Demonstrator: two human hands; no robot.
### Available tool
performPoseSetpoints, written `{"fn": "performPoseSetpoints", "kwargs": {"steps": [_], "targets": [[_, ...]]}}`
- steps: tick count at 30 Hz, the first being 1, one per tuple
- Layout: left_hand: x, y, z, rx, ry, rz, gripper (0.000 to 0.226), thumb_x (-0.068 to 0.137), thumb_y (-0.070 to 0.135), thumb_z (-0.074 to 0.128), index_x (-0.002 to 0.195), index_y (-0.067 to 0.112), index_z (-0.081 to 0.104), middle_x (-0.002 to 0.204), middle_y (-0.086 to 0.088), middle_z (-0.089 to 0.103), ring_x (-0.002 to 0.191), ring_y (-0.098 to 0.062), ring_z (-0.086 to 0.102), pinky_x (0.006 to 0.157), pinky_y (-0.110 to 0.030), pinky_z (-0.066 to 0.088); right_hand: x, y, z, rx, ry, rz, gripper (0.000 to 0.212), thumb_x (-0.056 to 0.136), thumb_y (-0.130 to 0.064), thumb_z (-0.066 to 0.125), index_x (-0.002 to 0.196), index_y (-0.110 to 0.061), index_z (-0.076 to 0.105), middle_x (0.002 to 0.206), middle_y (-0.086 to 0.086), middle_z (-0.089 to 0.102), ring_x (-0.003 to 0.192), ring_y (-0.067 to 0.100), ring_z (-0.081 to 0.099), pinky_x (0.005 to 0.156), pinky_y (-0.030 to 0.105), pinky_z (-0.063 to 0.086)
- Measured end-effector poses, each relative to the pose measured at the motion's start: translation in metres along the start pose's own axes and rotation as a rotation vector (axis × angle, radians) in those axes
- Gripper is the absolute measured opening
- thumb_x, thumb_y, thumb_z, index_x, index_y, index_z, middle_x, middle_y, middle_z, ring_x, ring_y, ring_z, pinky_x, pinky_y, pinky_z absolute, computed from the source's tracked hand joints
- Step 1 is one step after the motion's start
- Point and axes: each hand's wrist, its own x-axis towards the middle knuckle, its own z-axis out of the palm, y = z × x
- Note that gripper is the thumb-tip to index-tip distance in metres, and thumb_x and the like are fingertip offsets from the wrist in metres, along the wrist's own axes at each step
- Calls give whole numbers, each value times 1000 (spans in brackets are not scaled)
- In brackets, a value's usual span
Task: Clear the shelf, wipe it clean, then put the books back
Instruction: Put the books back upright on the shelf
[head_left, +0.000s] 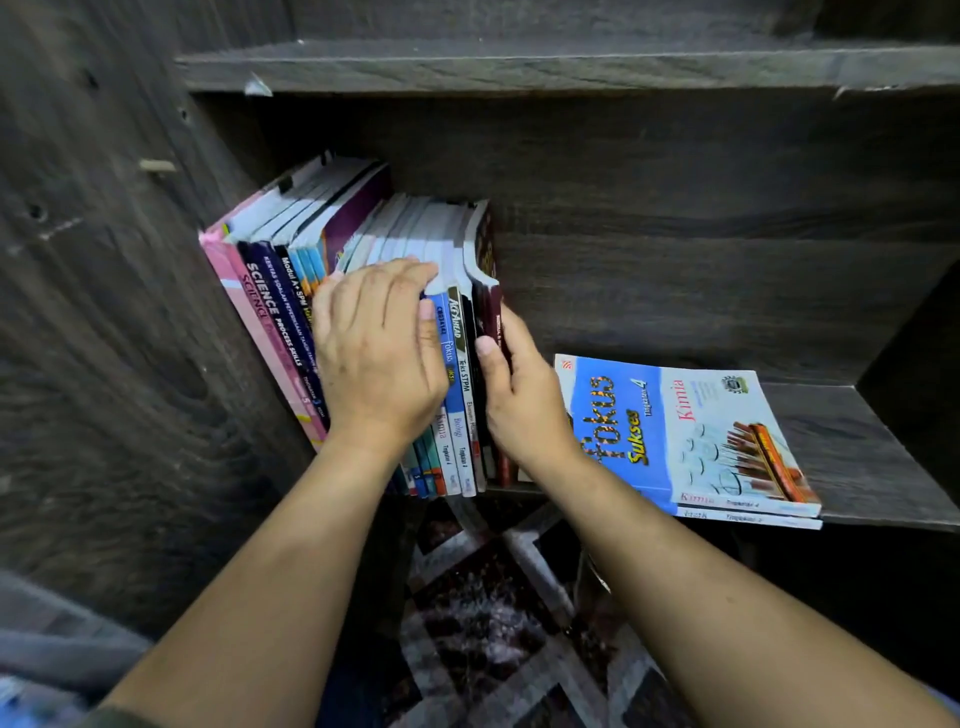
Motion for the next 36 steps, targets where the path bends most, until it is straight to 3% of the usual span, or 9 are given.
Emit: {"fn": "performPoseSetpoints", "kwargs": {"steps": [3, 6, 12, 16, 19, 21, 30, 34, 36], "targets": [[1, 1, -1, 1, -1, 3, 31, 95, 20, 44, 118, 12, 64, 117, -4, 63, 111, -23, 54, 110, -33, 20, -6, 2, -20, -128, -206, -8, 50, 104, -18, 39, 152, -24, 27, 151, -13, 36, 137, -4, 33, 111, 14, 26], [1, 3, -2, 13, -11, 3, 35, 98, 28, 42, 122, 14, 63, 116, -6, 63, 110, -25, 54, 111, -36, 19, -20, 13, -40, -437, -378, 29, 55, 104, -30, 36, 154, -37, 14, 150, -7, 42, 131, 10, 42, 105, 24, 37], [2, 19, -1, 179, -125, 17, 53, 95, 57, 47, 141, 31, 47, 126, -13, 54, 117, -34, 49, 111, -58, 19, -64, 53, -91, -1147, -662, 54, 61, 85, -44, 61, 142, -28, 44, 138, 10, 51, 127, 35, 48, 104, 50, 37], [0, 22, 4, 194, -141, 38, 39, 95, 50, 49, 128, 30, 59, 125, -8, 57, 117, -35, 47, 111, -64, 17, -87, 76, -122, -1353, -730, 113, 95, 64, -32, 85, 143, -37, 33, 140, 12, 52, 119, 43, 54, 86, 59, 48], [-2, 22, 6, 169, -112, 11, 37, 93, 46, 50, 122, 26, 62, 122, -6, 58, 117, -34, 47, 112, -62, 16, -92, 83, -143, -1399, -684, 106, 85, 94, -16, 53, 149, -38, -8, 160, 13, 15, 142, 45, 22, 107, 62, 28], [0, 23, 7, 157, -84, -11, 36, 93, 45, 50, 119, 25, 63, 120, -6, 59, 116, -33, 47, 112, -62, 16, -91, 84, -152, -1424, -702, 191, 76, 101, -15, 37, 150, -38, -15, 162, 10, -3, 147, 42, 5, 114, 59, 16], [-2, 28, 20, 148, 0, -72, 34, 91, 45, 51, 115, 25, 64, 116, -6, 58, 116, -32, 46, 113, -63, 13, -68, 86, -154, -1348, -673, 259, 64, 98, -42, 47, 153, -34, 14, 161, 4, 18, 146, 34, 21, 114, 50, 24], [-4, 24, 19, 149, 8, -34, 36, 94, 48, 49, 118, 25, 64, 118, -6, 58, 115, -31, 46, 113, -61, 11, -69, 88, -149, -1310, -629, 199, 65, 80, -33, 74, 139, -22, 48, 138, 12, 53, 125, 36, 52, 99, 51, 45], [-4, 22, 19, 158, 6, -20, 37, 94, 49, 48, 119, 25, 63, 118, -7, 58, 115, -31, 46, 113, -61, 12, -72, 91, -145, -1346, -616, 139, 61, 88, -27, 67, 144, -23, 42, 144, 13, 47, 130, 37, 46, 103, 53, 41]]}}
